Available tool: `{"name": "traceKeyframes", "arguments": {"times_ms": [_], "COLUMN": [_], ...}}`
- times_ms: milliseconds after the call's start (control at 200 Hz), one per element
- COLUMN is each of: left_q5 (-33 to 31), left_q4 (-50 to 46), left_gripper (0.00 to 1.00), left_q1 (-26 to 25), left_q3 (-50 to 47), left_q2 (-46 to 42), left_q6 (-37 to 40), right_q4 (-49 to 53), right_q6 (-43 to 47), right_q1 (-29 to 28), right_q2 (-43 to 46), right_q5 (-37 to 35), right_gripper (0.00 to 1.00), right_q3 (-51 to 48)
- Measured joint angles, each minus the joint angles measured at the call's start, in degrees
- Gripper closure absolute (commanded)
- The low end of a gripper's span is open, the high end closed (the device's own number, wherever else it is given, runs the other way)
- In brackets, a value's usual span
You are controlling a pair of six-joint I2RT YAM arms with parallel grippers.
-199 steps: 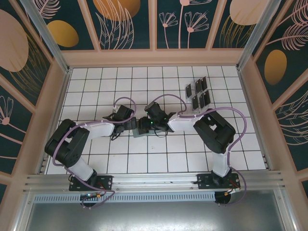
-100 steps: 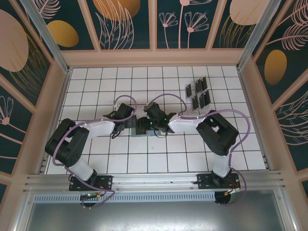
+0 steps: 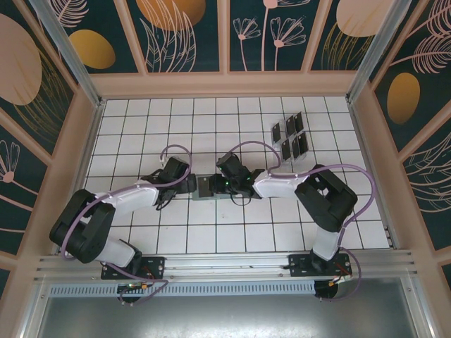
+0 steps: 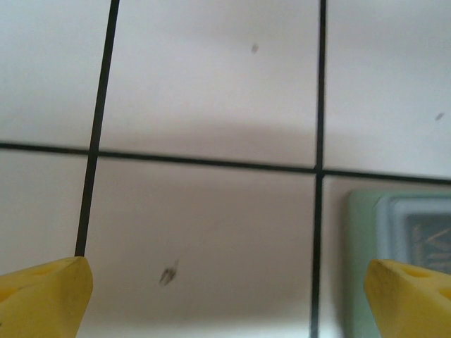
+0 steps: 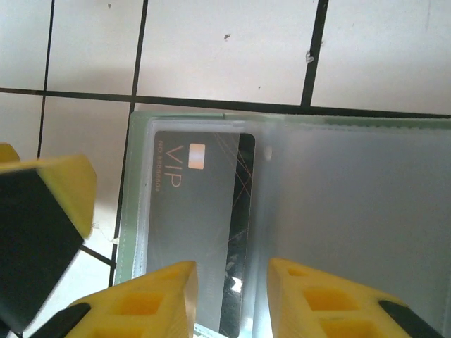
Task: Put the credit cards into the card holder
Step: Insert the credit card into the card slot.
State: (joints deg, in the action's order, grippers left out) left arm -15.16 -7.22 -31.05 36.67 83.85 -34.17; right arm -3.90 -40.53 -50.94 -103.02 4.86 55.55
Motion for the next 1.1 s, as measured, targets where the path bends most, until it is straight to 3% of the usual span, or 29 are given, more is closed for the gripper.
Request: {"name": "traceKeyframes", "arguments": {"times_ms": [756, 1101], "left_q5": [1.01, 0.83], "left_q4": [2.27, 2.93], "left_gripper": [0.02, 0.01], "left_q1": [0.00, 0.00], "left_q3": [-3.91, -4.26], "left_q2": [-0.35, -0.35], "left_q6": [-0.85, -0.85], "right_q4": [-4.02, -4.04], "right_q6": [-2.67, -3.10], "right_q1": [-0.04, -0.55], "right_q2": [-3.48, -5.70], "right_q5": [1.86, 2.73], "right_gripper": [0.74, 0.83], "right_q3": [-0.63, 1.90]}}
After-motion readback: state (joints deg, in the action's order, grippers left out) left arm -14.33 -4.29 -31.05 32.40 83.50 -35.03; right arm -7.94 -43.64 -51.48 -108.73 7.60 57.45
